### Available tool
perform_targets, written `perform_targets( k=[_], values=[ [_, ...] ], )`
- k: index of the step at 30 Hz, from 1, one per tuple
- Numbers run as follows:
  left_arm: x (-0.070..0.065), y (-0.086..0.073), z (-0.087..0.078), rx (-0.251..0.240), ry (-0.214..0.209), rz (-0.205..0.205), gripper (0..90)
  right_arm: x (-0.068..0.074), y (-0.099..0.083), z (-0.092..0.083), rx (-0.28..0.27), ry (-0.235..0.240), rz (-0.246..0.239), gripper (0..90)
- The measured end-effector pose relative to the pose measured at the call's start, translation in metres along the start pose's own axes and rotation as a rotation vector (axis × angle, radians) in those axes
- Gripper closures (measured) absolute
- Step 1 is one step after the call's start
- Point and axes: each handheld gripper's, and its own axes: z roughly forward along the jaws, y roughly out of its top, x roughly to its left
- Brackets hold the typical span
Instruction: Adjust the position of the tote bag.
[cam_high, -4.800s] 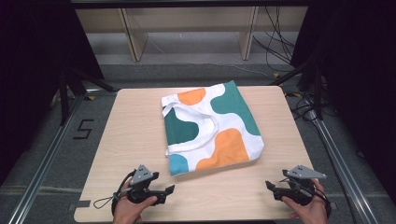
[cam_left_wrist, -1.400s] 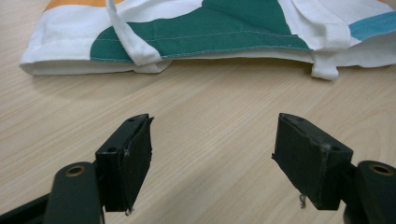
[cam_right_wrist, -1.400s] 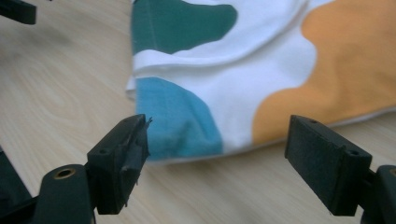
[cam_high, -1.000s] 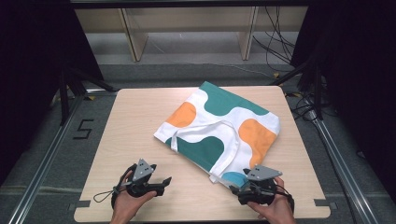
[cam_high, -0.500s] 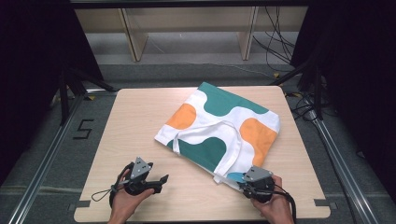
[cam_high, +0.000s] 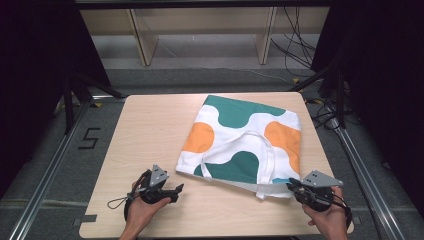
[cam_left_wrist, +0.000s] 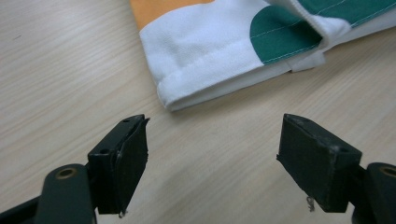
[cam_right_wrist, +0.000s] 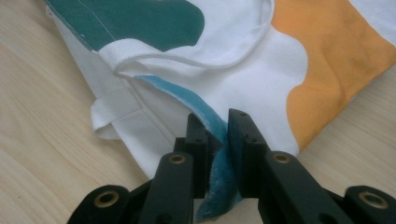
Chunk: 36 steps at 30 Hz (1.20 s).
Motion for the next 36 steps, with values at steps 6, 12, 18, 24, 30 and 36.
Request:
perform_targets(
  k=[6, 12, 18, 24, 30, 36],
  values=[
    [0.005, 0.01, 0.025, 0.022, 0.025, 0.01, 29.4, -0.006, 0.0, -0.002, 0.006, -0.004, -0.001, 79.5],
    [0.004, 0.014, 0.036, 0.01, 0.032, 0.039, 34.1, -0.013, -0.003, -0.002, 0.001, -0.006, 0.002, 79.4],
    [-0.001, 0.021, 0.046, 0.012, 0.046, 0.078, 38.6, -0.015, -0.003, -0.001, -0.003, -0.006, -0.012, 79.0],
    [-0.003, 0.025, 0.046, -0.065, 0.045, 0.108, 47.9, -0.016, -0.004, -0.001, 0.003, -0.008, 0.013, 78.3],
    [-0.011, 0.032, 0.042, -0.09, 0.024, 0.269, 84.6, -0.019, -0.008, 0.002, 0.024, -0.03, -0.001, 73.1],
    [-0.023, 0.031, 0.031, -0.067, -0.01, 0.35, 87.3, -0.023, -0.013, 0.008, 0.084, -0.079, -0.063, 72.4]
  ],
)
